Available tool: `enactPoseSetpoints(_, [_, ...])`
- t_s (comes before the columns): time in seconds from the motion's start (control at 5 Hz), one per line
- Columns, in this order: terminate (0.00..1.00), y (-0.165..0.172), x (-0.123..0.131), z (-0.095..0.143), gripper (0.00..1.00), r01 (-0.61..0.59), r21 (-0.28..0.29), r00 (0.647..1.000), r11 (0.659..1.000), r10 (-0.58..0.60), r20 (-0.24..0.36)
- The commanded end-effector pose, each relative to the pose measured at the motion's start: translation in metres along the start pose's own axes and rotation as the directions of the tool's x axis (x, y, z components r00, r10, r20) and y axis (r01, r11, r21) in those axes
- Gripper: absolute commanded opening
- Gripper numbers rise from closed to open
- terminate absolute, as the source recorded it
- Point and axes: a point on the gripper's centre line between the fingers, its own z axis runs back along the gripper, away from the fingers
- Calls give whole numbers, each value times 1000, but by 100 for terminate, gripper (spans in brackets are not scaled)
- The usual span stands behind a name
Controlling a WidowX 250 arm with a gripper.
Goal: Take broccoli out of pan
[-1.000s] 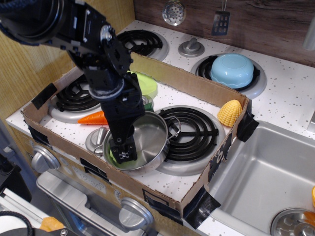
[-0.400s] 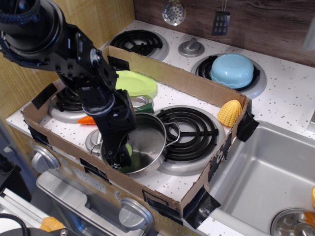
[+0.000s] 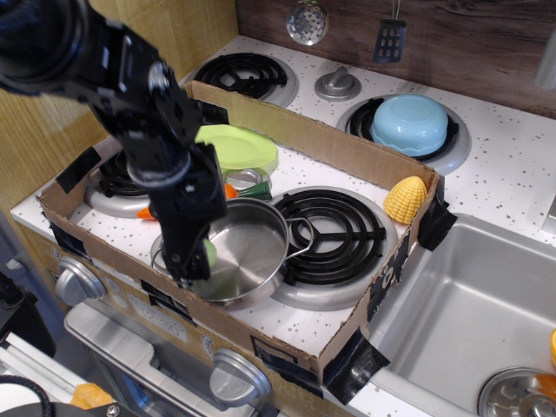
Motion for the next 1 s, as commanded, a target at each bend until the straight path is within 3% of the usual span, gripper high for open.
enactPoseSetpoints(0.0, [0,46,-2,52,0,68,42,995,997,-64,-76])
enactPoseSetpoints(0.4, [0,107,-32,28,0,297,143,955,944,-297,-22])
enactPoseSetpoints(0.8, [0,136,-34,11,0,418,193,906,888,-422,-20])
